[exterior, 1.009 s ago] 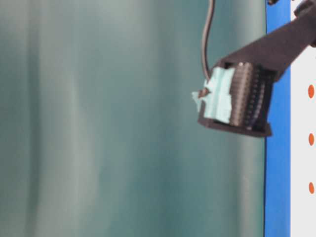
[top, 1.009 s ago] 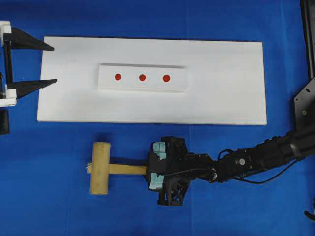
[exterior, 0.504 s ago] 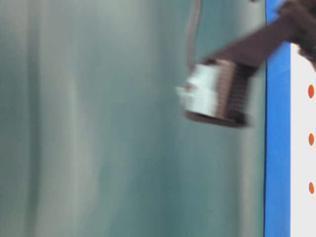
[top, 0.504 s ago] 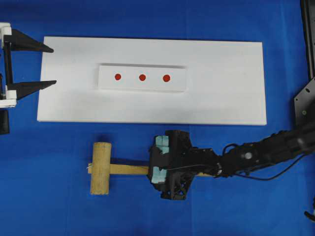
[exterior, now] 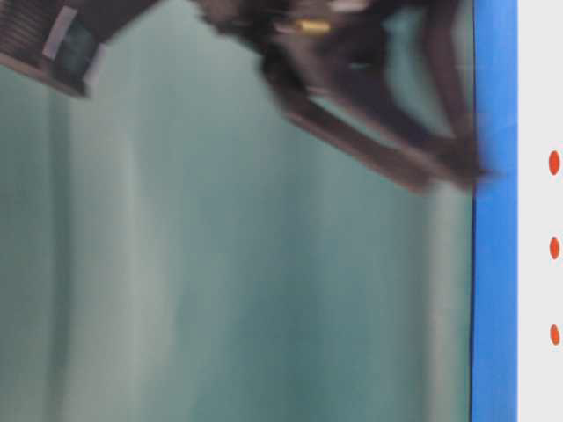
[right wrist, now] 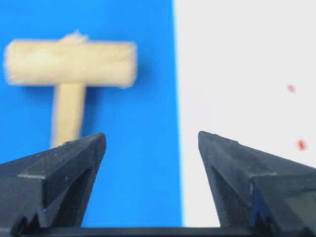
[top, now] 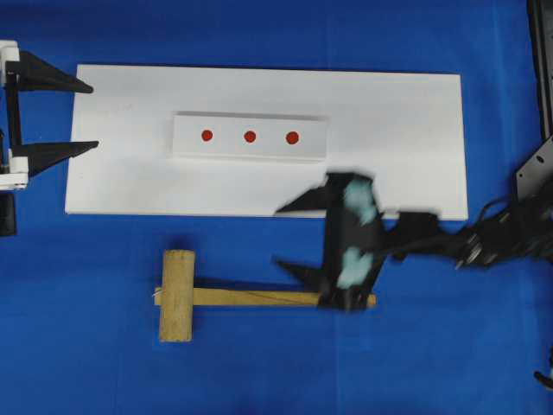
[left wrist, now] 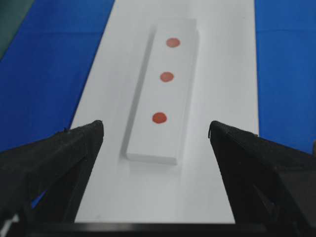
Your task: Hit the mark with a hammer.
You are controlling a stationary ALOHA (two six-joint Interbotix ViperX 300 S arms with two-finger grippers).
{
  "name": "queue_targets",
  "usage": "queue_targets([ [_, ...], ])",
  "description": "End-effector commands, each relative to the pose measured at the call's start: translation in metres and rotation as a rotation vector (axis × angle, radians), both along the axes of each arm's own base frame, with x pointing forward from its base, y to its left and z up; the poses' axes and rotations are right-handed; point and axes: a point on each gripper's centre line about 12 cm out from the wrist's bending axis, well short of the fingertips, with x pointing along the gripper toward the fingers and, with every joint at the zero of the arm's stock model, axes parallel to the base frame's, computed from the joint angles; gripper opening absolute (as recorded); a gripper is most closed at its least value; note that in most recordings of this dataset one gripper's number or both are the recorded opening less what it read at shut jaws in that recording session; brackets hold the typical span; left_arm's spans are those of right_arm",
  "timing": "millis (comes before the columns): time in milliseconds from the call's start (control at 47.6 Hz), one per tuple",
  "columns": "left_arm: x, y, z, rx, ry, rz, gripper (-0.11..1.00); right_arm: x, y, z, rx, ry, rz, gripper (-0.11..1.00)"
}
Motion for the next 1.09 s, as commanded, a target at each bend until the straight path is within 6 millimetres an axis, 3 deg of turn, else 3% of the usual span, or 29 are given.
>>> queue_targets([
  [0, 0.001, 0.001, 0.005, 0.002, -0.015, 0.002, 0.86, -0.012, -0.020, 0.026, -0.003, -0.064, -0.029, 0.70],
  [231, -0.001, 0.000, 0.009, 0.005, -0.035, 0.004, 0.86, -0.062, -0.064, 0.054, -0.004, -0.157, -0.075, 0.70],
  [441, -0.004, 0.000, 0.012, 0.007, -0.047, 0.002, 0.86, -0.115, -0.075, 0.067, -0.008, -0.247, -0.086, 0.70],
  [777, -0.013, -0.004, 0.014, 0.011, -0.046, -0.008, 0.86, -0.175, -0.082, 0.030, 0.028, -0.265, -0.095, 0.70],
  [1072, -0.027, -0.012, 0.007, 0.019, -0.071, -0.042, 0.86, -0.192, -0.082, -0.003, 0.039, -0.222, -0.080, 0.69],
])
